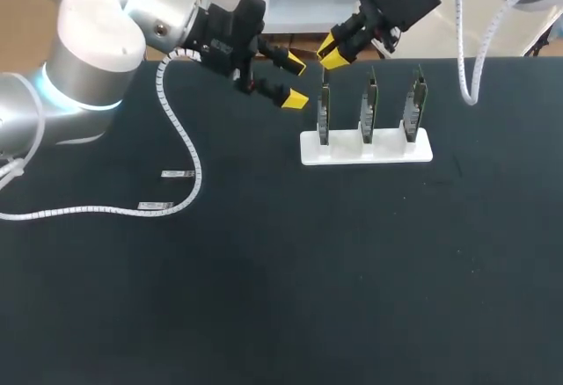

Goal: Pick up the optical module with the left hand, and insert it into the network port with the right hand.

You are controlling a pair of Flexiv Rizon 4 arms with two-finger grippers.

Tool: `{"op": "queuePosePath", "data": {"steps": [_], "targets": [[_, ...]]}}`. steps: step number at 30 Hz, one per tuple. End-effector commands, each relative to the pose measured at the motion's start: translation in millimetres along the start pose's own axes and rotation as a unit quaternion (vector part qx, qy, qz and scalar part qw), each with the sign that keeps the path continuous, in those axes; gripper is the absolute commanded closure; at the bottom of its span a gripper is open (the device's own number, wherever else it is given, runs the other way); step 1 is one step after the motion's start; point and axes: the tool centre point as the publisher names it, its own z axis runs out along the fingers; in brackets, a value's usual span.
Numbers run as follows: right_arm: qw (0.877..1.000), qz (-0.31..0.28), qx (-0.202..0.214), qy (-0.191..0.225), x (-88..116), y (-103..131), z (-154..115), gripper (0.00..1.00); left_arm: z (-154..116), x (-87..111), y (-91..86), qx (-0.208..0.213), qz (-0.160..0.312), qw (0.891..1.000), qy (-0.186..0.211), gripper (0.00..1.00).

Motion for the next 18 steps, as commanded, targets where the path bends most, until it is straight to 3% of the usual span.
{"op": "queuePosePath", "data": {"steps": [1,18], "targets": [[1.0,0.004,0.003,-0.001,0.5,-1.5,1.6,1.0,0.5,-0.1,1.9,0.002,0.001,1.0,0.001,0.0],[1.0,0.016,0.016,0.002,0.0,1.7,0.0,1.0,0.5,-0.1,1.9,0.002,0.001,1.0,0.001,0.0]]}}
